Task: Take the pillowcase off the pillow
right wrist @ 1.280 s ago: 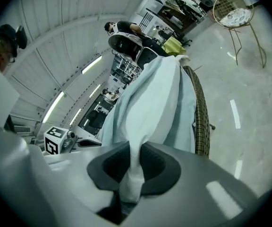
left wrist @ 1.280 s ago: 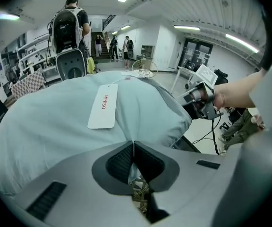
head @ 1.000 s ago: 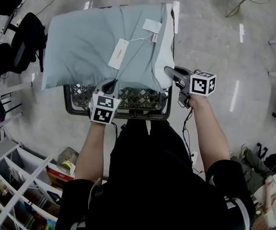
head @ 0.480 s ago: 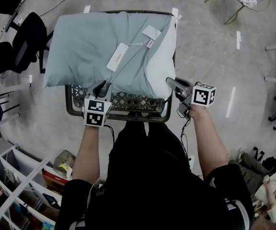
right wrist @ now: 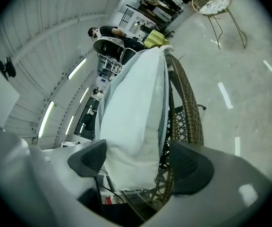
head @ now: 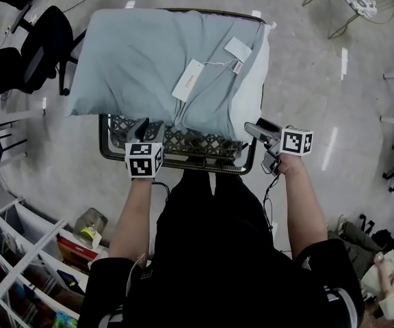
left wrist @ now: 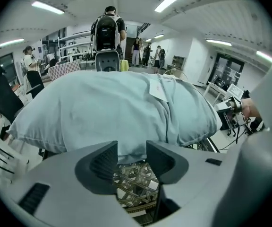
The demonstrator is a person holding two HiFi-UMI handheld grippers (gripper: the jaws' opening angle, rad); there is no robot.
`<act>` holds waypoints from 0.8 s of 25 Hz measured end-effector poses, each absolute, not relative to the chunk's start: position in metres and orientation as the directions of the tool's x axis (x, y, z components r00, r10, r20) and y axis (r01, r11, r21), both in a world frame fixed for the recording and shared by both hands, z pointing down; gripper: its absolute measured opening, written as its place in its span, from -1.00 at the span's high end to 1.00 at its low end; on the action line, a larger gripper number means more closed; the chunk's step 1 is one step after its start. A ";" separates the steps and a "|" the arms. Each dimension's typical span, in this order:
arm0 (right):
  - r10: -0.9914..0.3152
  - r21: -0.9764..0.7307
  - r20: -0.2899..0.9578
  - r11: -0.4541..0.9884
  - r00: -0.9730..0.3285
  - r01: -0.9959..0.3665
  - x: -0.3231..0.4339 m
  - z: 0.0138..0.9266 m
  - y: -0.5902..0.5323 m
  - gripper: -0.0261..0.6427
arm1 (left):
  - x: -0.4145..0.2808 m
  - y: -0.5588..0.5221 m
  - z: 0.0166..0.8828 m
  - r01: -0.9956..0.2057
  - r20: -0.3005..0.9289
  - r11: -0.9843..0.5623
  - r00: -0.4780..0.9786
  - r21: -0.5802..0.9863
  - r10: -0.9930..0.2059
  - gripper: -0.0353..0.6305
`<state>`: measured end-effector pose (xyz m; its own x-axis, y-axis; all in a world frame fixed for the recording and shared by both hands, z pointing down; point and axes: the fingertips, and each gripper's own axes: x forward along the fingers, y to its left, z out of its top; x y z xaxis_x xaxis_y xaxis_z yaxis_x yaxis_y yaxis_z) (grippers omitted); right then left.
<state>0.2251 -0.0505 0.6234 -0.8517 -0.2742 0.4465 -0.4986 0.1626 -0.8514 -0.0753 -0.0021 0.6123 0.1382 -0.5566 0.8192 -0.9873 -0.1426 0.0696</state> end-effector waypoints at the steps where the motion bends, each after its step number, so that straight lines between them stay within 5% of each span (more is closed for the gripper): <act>1: -0.274 -0.867 0.428 0.146 -0.861 -0.477 0.219 0.623 -0.048 -0.32 | -0.074 -0.007 0.615 -0.986 0.820 -0.155 0.143 0.067 -0.555 0.36; 3: -0.281 -0.884 0.403 0.128 -0.871 -0.450 0.205 0.623 -0.044 -0.31 | -0.070 -0.016 0.622 -0.982 0.829 -0.181 0.147 0.057 -0.539 0.36; 6: -0.325 -0.857 0.425 0.155 -0.845 -0.491 0.196 0.625 -0.046 0.21 | -0.069 -0.023 0.630 -0.974 0.852 -0.228 0.133 0.016 -0.507 0.48; 8: -0.380 -0.846 0.424 0.158 -0.822 -0.509 0.200 0.618 -0.050 0.47 | -0.076 -0.023 0.628 -0.966 0.860 -0.256 0.112 -0.022 -0.498 0.85; 9: -0.404 -0.850 0.410 0.156 -0.817 -0.504 0.203 0.611 -0.053 0.54 | -0.081 -0.022 0.626 -0.963 0.862 -0.267 0.105 -0.036 -0.496 0.86; 20: -0.447 -0.849 0.346 0.224 -0.825 -0.478 0.227 0.561 -0.082 0.64 | -0.152 -0.032 0.592 -0.960 0.844 -0.271 0.092 -0.065 -0.528 0.88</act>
<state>0.2272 -0.0819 0.5608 -0.8248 -0.4469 0.3463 -0.4780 0.2241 -0.8493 -0.1522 -0.0324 0.5916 0.0916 -0.5281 0.8442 -0.9604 -0.2709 -0.0652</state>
